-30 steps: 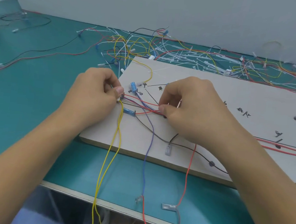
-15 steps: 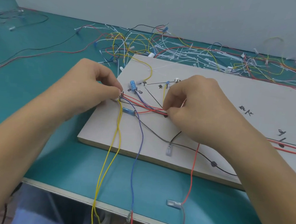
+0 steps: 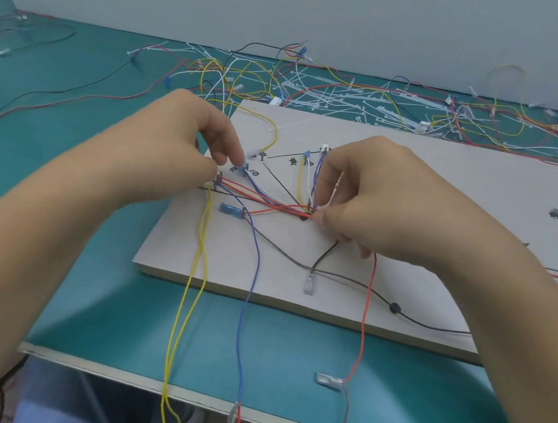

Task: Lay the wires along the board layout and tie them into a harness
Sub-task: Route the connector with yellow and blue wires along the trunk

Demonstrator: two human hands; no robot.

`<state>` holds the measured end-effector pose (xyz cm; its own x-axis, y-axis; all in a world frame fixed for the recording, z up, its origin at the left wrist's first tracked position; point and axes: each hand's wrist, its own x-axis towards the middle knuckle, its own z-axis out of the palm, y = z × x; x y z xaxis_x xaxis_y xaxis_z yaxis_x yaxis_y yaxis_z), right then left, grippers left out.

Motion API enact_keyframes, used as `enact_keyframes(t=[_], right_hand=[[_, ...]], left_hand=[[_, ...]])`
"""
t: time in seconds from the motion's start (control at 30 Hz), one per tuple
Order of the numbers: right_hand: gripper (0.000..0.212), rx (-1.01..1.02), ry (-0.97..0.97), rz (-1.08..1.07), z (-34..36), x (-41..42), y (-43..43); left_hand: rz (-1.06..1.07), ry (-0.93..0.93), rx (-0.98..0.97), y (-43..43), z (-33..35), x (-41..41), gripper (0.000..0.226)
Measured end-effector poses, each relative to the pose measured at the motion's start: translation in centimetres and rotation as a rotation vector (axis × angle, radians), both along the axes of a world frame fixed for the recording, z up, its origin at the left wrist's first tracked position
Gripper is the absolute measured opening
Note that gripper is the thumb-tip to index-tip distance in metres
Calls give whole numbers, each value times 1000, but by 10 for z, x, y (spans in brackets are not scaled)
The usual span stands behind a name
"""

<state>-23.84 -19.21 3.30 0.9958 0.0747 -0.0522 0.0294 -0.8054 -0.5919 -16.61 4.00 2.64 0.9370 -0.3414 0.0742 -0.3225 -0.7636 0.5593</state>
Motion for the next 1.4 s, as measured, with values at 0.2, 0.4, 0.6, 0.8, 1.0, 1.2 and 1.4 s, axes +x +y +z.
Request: enact_keyframes(t=[0.2,0.4,0.6,0.8,1.0,1.2,1.4], right_hand=[[15,-111,-17,-36,4,2,-8],[15,-69,75,-3,10,-1,-18],[20,65,196,44,16,-4,-37],[21,144,212,43,15,-11,-51],[30,184,251,16,19,-15,-63],[32,231,280,24,18,-16,-67],[15,13,208,-89,19,-13,-75]], left_hand=[[-384,-7,55,-26,21,4,20],[-577,64,178,-72,11,16,9],[-591,133,4,-63,-6,23,9],[-573,125,-23,-66,-13,24,13],[-554,123,-39,-66,-15,19,16],[-555,127,-72,-65,-16,17,14],[-558,129,-110,-67,-17,16,10]])
